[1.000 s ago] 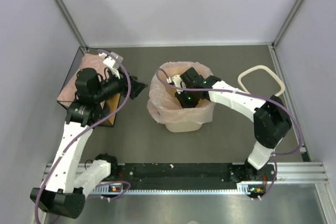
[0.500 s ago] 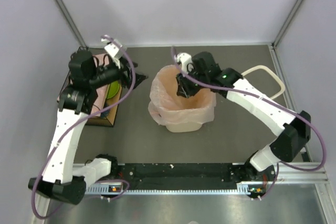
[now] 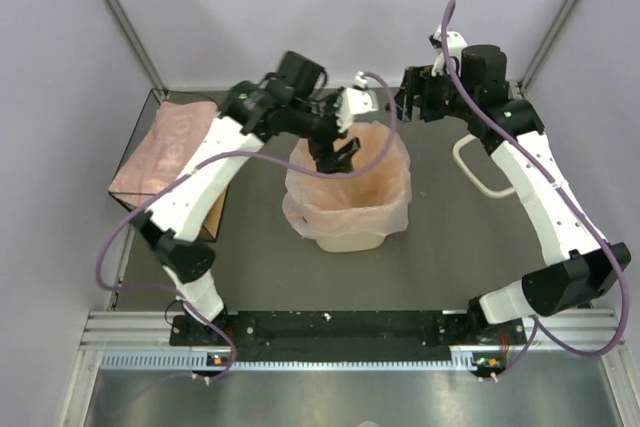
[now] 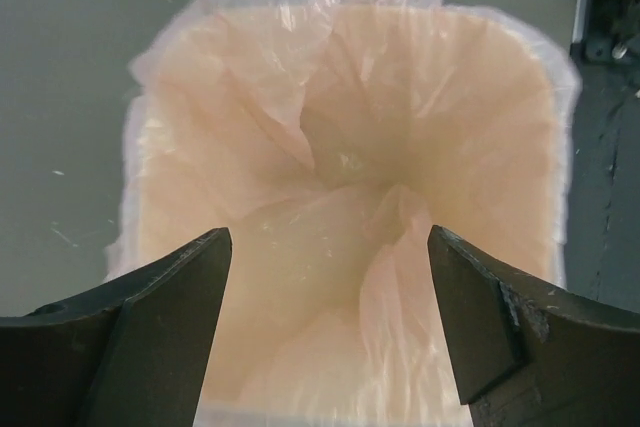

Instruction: Put the trash bags into the trash bin

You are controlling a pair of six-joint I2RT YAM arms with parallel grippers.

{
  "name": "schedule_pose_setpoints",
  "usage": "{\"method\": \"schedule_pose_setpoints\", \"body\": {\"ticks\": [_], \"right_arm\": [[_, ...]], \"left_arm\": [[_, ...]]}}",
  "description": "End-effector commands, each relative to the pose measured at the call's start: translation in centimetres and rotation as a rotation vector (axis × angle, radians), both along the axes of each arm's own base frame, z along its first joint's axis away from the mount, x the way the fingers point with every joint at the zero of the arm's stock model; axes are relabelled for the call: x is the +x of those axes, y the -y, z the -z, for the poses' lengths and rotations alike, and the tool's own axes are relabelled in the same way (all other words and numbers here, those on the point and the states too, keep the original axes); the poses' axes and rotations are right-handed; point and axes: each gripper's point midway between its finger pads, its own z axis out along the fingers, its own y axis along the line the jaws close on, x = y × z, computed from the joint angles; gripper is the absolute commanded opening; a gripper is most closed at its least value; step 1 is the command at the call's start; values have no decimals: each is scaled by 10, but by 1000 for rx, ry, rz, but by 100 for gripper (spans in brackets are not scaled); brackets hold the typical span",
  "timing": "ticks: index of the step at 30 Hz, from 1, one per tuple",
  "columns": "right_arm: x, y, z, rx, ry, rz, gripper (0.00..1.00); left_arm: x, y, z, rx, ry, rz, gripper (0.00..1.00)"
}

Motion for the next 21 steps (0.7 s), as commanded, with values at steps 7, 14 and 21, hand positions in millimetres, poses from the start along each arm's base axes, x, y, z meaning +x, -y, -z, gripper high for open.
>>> {"method": "schedule_pose_setpoints", "body": {"ticks": [7,14,21], "right_arm": [[21,21,8,81,-88,80,80],[24,19,24,71,-125,72,82],[29,18,28,70,-133,55,82]], "left_arm": [[13,-11,113,444,-201,-173,83],[2,-23,159,528,-326,-269,66],[6,-31,204,638,-377,-317,55]]}}
